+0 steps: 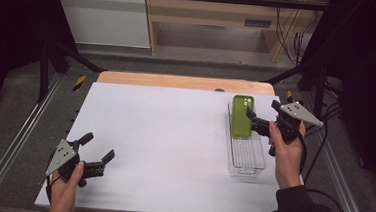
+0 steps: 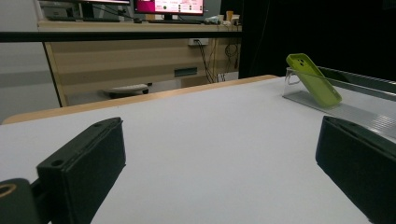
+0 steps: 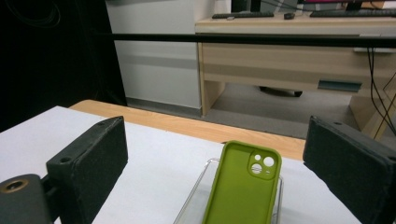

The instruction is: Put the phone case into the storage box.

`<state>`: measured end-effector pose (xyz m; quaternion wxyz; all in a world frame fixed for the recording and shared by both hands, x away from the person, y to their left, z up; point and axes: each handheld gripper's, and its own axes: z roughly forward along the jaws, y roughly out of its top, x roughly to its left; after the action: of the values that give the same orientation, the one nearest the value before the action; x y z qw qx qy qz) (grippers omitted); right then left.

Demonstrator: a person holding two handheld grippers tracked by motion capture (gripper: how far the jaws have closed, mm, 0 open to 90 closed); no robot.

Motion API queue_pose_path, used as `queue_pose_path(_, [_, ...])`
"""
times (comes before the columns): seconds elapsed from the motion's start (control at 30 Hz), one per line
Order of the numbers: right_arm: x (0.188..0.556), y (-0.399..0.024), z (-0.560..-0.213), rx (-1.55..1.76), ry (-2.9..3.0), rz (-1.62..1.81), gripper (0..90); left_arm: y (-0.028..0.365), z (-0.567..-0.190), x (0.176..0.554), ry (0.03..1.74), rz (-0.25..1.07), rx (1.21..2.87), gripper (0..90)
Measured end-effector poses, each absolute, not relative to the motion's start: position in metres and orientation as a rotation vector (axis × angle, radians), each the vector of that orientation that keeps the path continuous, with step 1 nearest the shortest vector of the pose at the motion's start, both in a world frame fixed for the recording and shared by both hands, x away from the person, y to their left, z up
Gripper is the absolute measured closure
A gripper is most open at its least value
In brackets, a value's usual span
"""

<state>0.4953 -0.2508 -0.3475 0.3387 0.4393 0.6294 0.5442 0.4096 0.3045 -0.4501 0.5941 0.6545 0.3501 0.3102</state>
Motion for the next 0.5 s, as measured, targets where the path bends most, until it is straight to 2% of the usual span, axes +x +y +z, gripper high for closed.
queue_pose_path(0.5, [0.477, -0.279, -0.351, 1.112, 1.598, 1.433, 6.1, 0.305, -0.45, 0.409, 0.81, 0.728, 1.528, 1.0])
